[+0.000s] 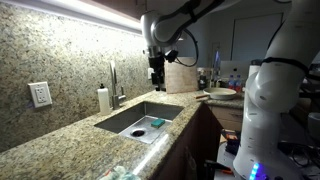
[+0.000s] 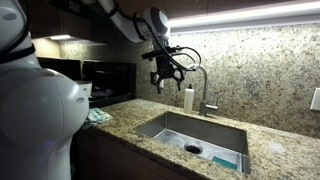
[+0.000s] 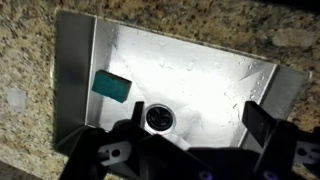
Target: Use the sponge to scrub inside the sink
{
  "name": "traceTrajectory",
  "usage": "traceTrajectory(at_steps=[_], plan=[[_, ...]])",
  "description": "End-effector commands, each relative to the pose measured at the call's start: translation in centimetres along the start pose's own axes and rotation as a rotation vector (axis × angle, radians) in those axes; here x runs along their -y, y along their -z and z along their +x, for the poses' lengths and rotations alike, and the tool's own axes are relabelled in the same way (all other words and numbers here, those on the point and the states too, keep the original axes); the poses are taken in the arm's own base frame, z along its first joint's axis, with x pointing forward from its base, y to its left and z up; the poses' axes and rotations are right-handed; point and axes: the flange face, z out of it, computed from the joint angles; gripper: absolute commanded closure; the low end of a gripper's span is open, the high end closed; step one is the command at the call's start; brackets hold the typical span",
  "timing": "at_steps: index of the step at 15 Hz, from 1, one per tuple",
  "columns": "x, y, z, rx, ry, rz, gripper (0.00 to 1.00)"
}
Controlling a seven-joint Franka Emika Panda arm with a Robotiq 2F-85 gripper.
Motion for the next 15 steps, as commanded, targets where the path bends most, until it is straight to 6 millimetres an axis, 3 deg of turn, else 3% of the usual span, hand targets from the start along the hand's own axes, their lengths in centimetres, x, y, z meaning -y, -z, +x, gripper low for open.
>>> traceTrajectory(at_steps=[1,4,5,8,12,15], plan=[[-4.7,-4.4,3.5,-0.057,0.109,0.096,0.00],[-5.3,-6.3,6.2,-0.052,0.173,0.157,0.00],[-5.3,-5.8,4.2,-0.050,0.124,0.128,0.00],[-5.1,-6.7,6.2,-0.041,0.147,0.138,0.00],[-5.1,-7.1,6.8,-0.048,0.141,0.152,0.00],[-7.6,-9.6,8.0,-0.034,0.104,0.153,0.00]])
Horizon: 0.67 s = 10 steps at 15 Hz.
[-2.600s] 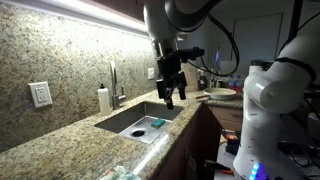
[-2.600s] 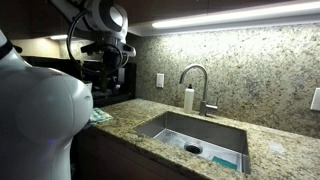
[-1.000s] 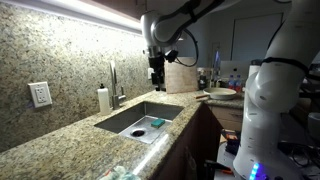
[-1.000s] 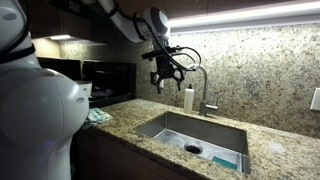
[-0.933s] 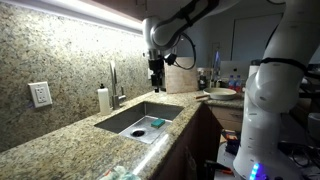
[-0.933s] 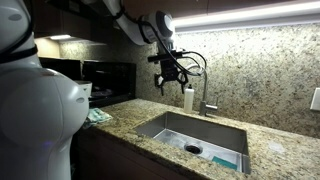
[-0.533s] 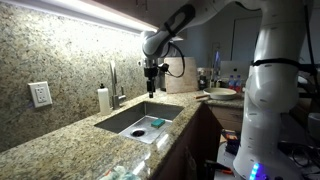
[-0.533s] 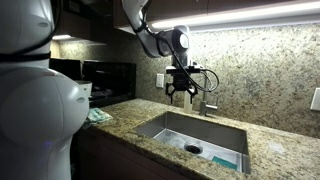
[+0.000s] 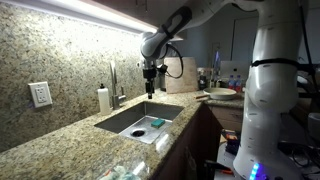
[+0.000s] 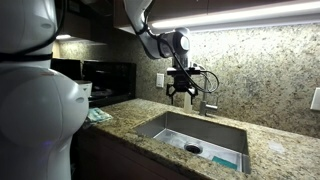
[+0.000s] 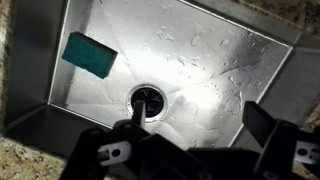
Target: Use the sponge to scrub inside the sink
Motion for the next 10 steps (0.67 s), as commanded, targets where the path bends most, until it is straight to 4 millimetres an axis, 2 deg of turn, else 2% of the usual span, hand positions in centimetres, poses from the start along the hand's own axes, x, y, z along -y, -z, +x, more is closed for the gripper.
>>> traceTrajectory(at_steps=[1,5,8,10], plan=[[-4.1,-2.6,1.2,-0.004,-0.054,0.017,0.00],[-9.2,-5.7,2.7,-0.004,-0.125,0.076,0.00],[-12.0,-8.2,3.9,0.007,-0.172,0.108,0.00],[-13.3,-9.8,4.0,0.013,-0.215,0.127,0.00]])
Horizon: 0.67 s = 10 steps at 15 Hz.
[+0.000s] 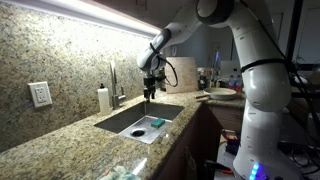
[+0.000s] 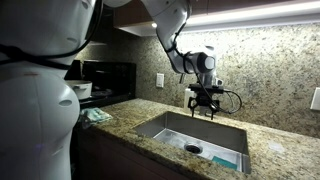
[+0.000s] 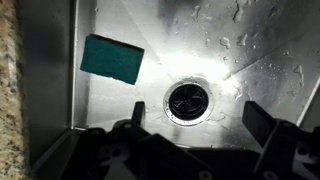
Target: Use the sponge to scrub inside the sink
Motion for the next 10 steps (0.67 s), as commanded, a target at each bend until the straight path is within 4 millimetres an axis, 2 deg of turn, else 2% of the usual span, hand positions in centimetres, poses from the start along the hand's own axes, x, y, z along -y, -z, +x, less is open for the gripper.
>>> traceTrajectory(at_steps=[1,2,4,7,10], plan=[[-2.4,-1.9,1.0,0.008,-0.040,0.048,0.00],[-1.5,-1.7,0.7,0.010,-0.028,0.015,0.00],[-2.3,-2.5,0.9,0.015,-0.039,0.019,0.00],[-2.6,-2.8,1.0,0.035,-0.043,0.013,0.00],[-3.5,-5.9,0.2,0.080,-0.037,0.076,0.00]])
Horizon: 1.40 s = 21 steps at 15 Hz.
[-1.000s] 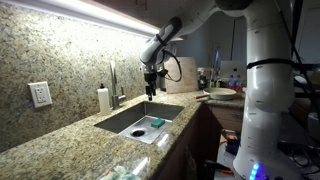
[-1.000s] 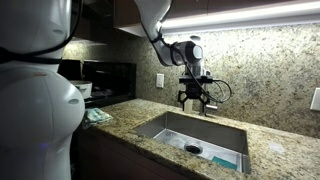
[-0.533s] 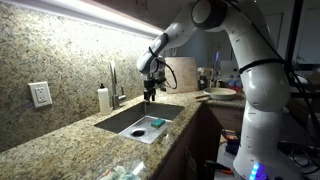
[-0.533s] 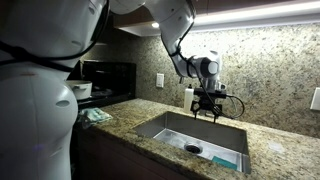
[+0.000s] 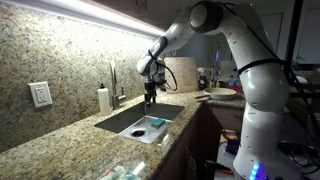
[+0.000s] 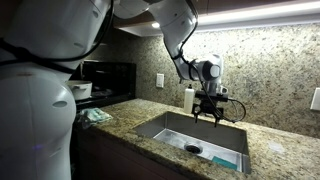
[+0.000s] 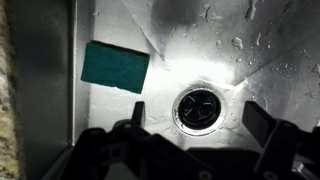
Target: Use the sponge to scrub inside the sink
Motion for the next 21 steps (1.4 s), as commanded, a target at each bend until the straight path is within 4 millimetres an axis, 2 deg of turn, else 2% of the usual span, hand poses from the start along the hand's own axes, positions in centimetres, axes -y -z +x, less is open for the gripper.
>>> traceTrajectory(at_steps=[1,4,6,8,11,15,17,21], plan=[[-1.8,-3.8,-0.9,0.060,-0.005,0.059,0.22],[-3.9,-7.7,-2.2,0.087,-0.073,0.066,0.42],[-5.3,-9.5,-2.5,0.074,-0.100,0.067,0.54],[-6.5,-10.5,-2.3,0.039,-0.113,0.070,0.67],[-7.6,-10.7,-0.6,-0.001,-0.125,0.050,0.87],[-9.0,-11.7,1.7,-0.011,-0.158,0.044,0.94],[-9.4,-12.9,2.5,-0.001,-0.159,0.042,0.92],[-10.1,-15.4,2.4,0.038,-0.190,0.063,0.90]])
